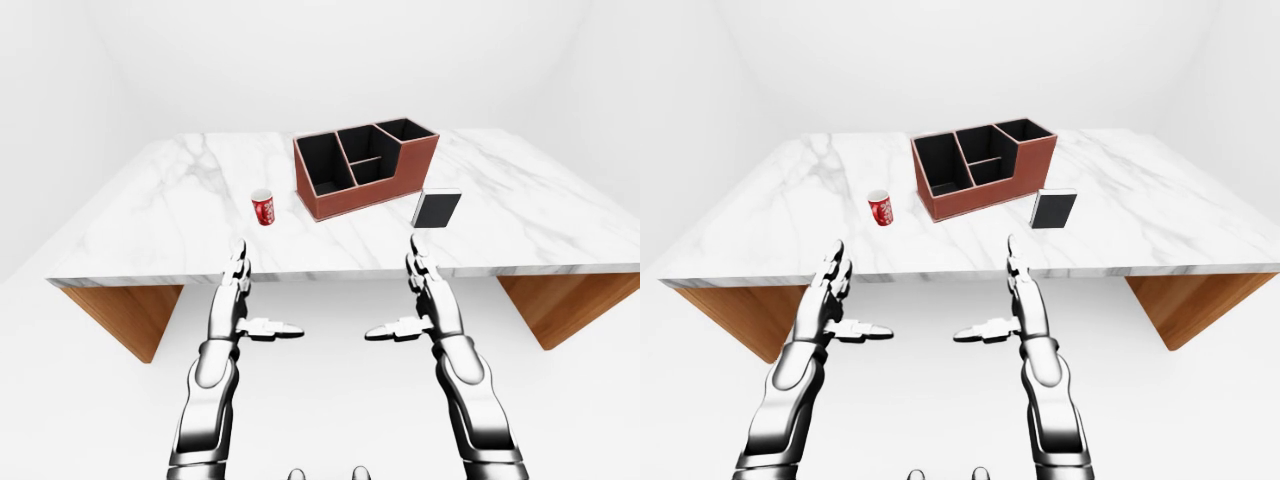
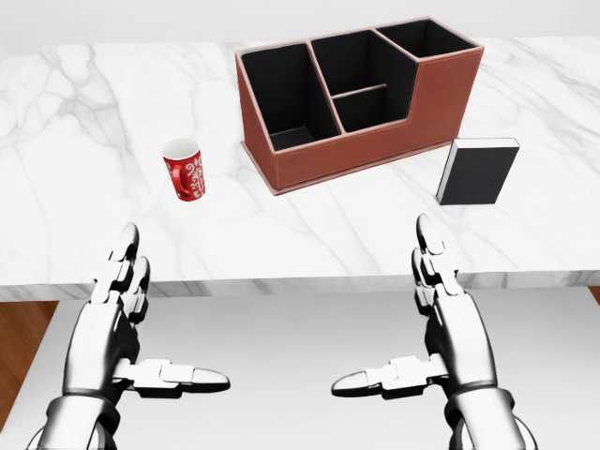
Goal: Pick up the book and place it in the left compartment of the caddy.
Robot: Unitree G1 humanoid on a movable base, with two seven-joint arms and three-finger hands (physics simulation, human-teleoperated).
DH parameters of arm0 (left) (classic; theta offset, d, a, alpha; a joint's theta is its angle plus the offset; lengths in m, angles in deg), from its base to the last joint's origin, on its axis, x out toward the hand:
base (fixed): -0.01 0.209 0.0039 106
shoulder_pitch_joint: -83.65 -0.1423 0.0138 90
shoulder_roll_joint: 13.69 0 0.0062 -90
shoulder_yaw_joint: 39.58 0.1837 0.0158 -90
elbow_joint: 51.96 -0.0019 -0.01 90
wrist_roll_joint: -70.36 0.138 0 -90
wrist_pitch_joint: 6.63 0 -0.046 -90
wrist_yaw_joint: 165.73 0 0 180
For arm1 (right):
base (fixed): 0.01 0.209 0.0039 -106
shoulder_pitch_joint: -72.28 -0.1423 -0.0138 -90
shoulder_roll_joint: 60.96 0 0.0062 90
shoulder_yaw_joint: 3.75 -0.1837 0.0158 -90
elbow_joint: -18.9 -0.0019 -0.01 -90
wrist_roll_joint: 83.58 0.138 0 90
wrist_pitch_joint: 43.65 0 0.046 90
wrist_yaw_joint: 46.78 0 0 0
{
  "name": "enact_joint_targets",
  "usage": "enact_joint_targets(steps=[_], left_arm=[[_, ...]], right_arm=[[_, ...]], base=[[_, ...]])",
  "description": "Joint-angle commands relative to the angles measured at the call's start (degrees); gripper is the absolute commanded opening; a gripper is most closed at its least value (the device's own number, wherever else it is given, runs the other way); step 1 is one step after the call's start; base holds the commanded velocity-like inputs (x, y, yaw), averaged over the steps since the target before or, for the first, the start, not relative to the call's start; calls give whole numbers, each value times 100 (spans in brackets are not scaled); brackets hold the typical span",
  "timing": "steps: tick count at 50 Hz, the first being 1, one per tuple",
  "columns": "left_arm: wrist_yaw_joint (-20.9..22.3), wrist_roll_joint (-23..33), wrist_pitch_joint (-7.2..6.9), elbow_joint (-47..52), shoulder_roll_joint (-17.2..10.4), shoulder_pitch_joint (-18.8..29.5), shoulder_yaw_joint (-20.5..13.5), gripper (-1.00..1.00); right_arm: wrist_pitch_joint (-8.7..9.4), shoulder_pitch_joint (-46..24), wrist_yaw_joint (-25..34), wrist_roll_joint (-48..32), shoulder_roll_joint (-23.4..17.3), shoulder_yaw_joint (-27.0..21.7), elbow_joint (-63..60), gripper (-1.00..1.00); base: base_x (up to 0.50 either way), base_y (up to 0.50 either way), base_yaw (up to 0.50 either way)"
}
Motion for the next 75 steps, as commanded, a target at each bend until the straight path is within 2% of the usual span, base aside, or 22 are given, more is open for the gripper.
enact_joint_targets(steps=[1, 9, 17, 29, 41, 75], left_arm=[[389, 89, -208, 870, -152, 183, -181, 100], [692, -46, -208, 1681, -219, 333, -326, 100], [838, 151, -208, 1942, -333, 605, -391, 100], [893, -6, -208, 2241, -384, 777, -492, 100], [694, -293, -208, 2378, -485, 1004, -683, 100], [633, -283, -208, 2307, -496, 916, -667, 100]], right_arm=[[0, -96, 390, -178, -60, 74, -978, 100], [0, -451, 726, -267, -194, -136, -1637, 100], [0, -835, 1130, -461, -358, -294, -2126, 100], [0, -1424, 1234, -409, -529, -527, -2369, 100], [0, -1431, 1212, -288, -597, -618, -2493, 100], [0, -1382, 1252, -114, -610, -654, -2671, 100]], base=[[0, 0, 0], [0, 0, 0], [0, 0, 0], [0, 0, 0], [0, 0, 0], [6, 0, 0]])
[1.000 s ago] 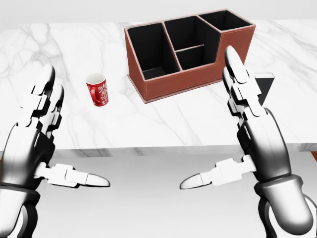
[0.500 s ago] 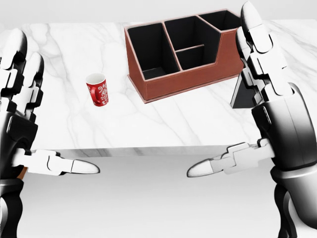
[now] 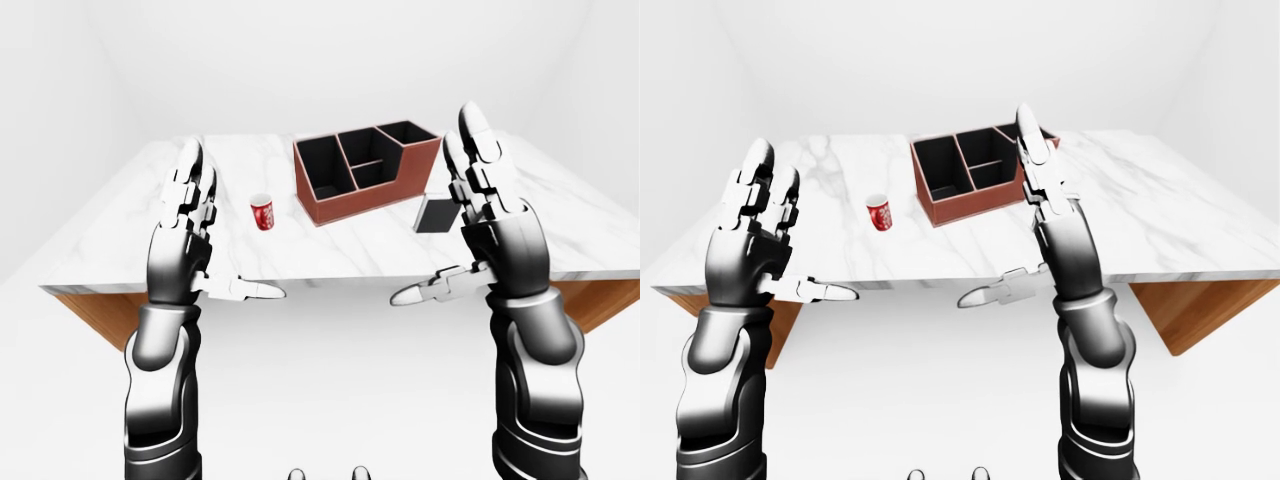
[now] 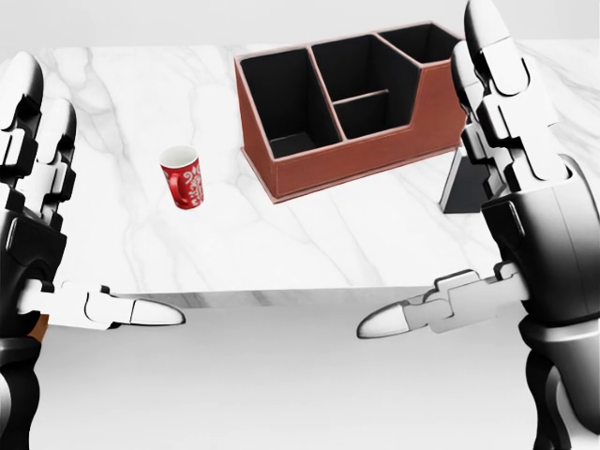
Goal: Pick up the book and place it in the left compartment of the caddy.
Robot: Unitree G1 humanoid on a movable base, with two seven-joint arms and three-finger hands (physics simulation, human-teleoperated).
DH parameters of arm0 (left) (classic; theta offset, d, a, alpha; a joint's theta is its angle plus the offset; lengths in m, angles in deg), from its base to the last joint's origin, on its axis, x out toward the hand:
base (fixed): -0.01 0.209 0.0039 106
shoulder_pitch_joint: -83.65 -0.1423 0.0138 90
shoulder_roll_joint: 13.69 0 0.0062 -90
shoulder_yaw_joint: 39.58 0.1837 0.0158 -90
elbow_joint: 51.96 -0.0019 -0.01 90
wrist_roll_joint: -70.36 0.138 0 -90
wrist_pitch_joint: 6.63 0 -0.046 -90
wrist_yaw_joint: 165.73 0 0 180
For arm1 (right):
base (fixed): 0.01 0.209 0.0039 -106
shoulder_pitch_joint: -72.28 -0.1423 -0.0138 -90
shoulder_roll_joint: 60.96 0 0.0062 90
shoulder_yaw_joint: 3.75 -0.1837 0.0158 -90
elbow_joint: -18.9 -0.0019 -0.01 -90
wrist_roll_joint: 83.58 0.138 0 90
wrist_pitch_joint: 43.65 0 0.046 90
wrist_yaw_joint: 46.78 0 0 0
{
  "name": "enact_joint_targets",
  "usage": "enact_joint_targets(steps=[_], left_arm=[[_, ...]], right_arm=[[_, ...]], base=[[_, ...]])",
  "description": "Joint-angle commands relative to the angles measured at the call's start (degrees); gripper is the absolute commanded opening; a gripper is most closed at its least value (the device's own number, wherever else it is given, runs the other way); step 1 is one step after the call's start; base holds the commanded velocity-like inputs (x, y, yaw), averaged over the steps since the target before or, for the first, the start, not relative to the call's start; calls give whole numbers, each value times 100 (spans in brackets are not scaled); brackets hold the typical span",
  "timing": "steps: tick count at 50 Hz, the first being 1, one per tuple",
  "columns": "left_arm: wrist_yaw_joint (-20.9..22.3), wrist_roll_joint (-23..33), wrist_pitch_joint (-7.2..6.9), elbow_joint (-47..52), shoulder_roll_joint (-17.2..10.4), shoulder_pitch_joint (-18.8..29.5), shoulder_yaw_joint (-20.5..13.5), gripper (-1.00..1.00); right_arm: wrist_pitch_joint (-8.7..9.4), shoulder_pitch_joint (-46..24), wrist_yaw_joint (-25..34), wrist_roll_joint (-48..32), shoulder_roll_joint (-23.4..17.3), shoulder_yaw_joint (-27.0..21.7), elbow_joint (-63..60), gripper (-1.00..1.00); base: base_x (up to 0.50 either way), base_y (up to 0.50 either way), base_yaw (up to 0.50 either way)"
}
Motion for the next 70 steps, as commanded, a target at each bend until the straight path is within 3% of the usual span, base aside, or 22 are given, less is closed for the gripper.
enact_joint_targets(steps=[1, 70], left_arm=[[1, 12, 0, 1, 3, -17, 2, 100], [36, 44, 0, -18, 19, -61, 13, 100]], right_arm=[[0, -4, 11, 75, -1, -22, -65, 100], [0, 105, 1, 27, 27, 10, -70, 100]], base=[[26, 0, 0], [26, 0, 0]])
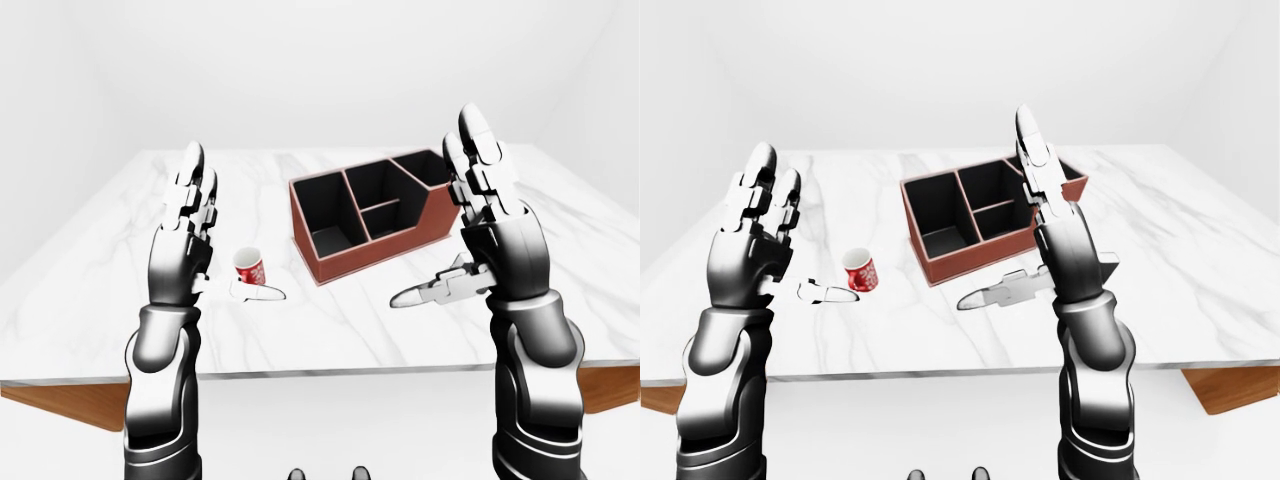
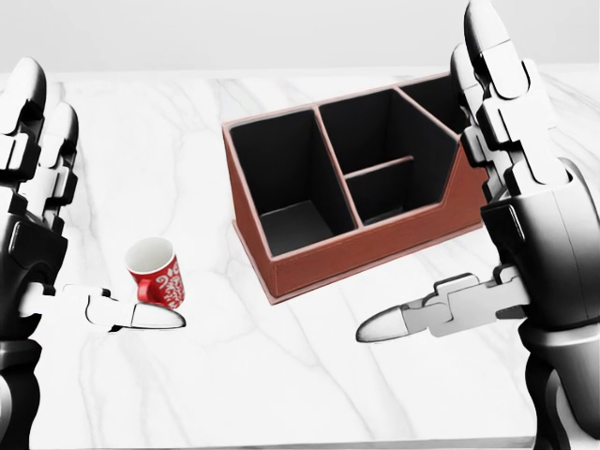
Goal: Pick up the book and place it in the left compartment of the caddy.
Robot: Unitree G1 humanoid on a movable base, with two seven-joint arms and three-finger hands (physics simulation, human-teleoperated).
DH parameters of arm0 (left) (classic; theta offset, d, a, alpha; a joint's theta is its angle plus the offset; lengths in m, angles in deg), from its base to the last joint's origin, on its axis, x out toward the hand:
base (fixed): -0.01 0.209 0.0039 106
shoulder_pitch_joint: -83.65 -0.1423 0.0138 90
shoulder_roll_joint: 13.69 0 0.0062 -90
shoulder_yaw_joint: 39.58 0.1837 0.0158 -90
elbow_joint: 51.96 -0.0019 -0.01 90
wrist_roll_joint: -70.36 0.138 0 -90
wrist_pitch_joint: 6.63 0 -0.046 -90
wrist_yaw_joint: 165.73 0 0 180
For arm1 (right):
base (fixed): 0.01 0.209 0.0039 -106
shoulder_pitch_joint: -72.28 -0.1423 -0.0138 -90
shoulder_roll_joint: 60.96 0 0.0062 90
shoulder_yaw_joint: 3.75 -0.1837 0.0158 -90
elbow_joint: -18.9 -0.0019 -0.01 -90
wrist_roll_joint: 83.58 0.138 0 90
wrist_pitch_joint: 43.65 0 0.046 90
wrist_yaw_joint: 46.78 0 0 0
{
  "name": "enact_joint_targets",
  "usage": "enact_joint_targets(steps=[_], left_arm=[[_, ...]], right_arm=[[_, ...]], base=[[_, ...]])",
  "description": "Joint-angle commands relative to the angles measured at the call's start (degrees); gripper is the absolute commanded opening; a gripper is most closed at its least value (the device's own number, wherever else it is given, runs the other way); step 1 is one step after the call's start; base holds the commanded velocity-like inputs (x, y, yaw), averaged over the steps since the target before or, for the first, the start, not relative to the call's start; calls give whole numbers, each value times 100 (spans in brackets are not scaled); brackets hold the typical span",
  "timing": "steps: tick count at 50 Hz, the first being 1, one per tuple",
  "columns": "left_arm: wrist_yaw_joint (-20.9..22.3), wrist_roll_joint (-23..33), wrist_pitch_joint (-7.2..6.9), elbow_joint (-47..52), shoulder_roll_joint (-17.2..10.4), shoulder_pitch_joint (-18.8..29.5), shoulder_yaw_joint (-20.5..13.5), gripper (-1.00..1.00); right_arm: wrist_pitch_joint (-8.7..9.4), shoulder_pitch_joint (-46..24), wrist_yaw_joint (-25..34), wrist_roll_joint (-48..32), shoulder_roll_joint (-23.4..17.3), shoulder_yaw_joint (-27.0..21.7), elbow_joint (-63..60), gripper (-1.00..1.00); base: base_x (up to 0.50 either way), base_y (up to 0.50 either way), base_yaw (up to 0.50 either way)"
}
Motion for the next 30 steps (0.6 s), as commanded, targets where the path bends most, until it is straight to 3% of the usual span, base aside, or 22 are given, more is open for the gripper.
enact_joint_targets(steps=[1, 30], left_arm=[[3, 15, 0, -27, 9, -5, 12, 100], [-12, 29, 0, 2, 19, -20, 16, 100]], right_arm=[[0, 47, 12, 5, 1, -9, -10, 100], [0, 77, 34, 0, 24, 29, -22, 100]], base=[[26, 0, 0], [26, 0, 0]])
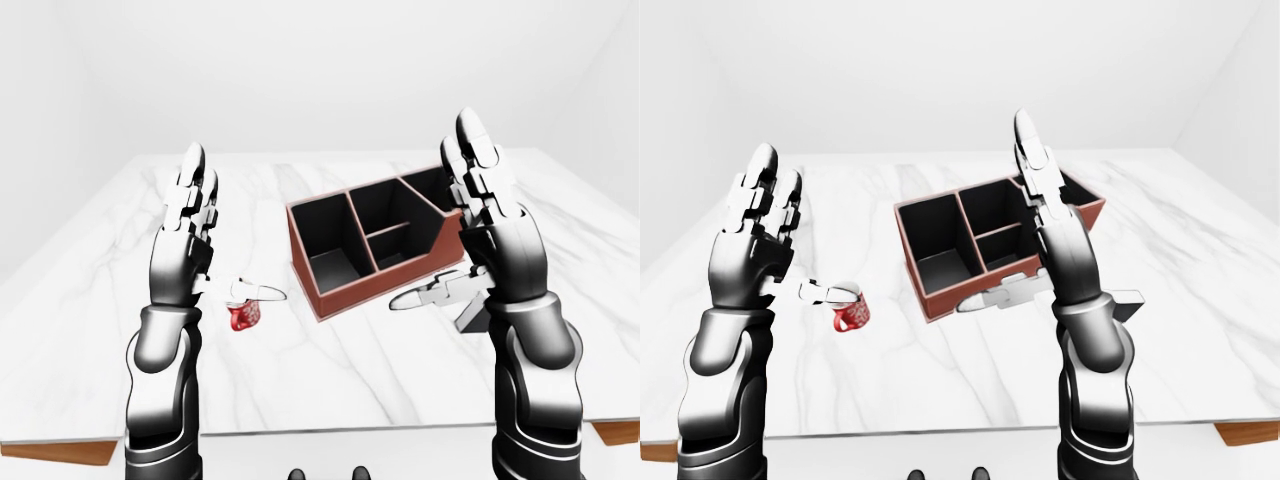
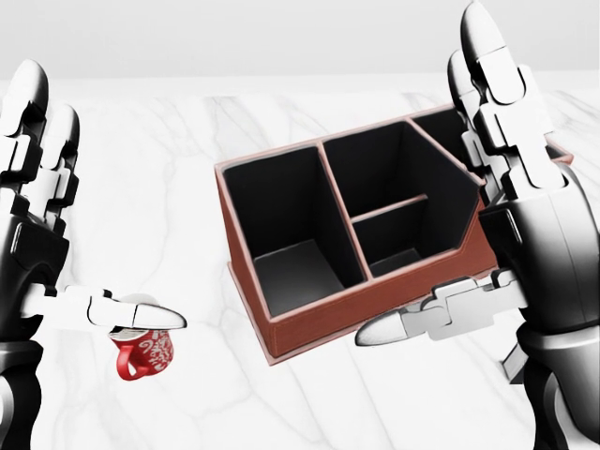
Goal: Pick up the book and place it in the left compartment of the caddy.
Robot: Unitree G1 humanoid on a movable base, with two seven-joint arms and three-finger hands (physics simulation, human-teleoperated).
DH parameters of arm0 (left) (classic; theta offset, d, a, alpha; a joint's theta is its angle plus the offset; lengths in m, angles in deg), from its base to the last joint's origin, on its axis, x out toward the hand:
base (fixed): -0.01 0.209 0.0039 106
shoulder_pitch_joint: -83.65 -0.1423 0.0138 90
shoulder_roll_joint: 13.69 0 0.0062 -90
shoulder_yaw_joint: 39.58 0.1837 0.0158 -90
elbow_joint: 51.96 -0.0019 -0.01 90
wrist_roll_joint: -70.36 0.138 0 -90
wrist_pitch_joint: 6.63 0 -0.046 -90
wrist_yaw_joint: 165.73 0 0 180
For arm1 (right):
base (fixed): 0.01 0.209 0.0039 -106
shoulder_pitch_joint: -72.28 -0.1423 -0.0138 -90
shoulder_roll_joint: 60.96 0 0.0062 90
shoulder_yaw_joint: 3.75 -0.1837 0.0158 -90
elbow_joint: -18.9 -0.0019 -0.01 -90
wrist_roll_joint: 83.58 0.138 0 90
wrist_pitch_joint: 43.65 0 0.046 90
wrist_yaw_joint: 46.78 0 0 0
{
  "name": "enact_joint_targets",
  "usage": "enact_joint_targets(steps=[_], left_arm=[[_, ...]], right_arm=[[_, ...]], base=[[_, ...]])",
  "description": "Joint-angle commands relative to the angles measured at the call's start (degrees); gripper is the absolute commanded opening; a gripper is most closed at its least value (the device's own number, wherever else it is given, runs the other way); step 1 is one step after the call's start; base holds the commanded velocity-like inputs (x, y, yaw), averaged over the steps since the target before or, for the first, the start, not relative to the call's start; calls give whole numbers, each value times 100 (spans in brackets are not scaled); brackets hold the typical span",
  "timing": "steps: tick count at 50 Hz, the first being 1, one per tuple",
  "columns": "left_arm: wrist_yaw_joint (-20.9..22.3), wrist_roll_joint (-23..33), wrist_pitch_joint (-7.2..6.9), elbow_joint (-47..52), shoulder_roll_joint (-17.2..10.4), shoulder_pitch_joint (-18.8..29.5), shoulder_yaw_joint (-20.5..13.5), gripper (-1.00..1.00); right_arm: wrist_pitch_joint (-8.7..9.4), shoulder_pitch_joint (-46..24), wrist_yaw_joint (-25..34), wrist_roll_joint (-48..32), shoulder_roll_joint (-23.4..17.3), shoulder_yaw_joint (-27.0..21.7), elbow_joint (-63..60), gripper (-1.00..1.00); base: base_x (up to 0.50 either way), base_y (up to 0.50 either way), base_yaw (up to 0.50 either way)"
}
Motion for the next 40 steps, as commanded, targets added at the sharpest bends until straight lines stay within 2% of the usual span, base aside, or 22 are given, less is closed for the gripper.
enact_joint_targets(steps=[1, 21, 30, 33, 40], left_arm=[[-5, 2, 0, 12, 1, -1, 5, 100], [0, 17, 0, -49, 2, -8, 3, 100], [-12, 38, 0, -79, 1, -31, -4, 100], [-14, 47, 0, -90, 0, -25, -6, 100], [-9, 53, 0, -104, 11, -51, 0, 100]], right_arm=[[0, 18, 20, -4, 4, 9, -10, 100], [0, 3, -9, -90, 32, 74, 215, 100], [0, 130, 35, -268, -12, 48, 157, 100], [0, 150, 186, 54, 41, -69, -17, 100], [0, 147, 213, 16, -2, -36, -89, 100]], base=[[27, 0, 0], [26, 0, 0], [0, 0, 0], [0, 0, 0], [-4, 0, -18]])
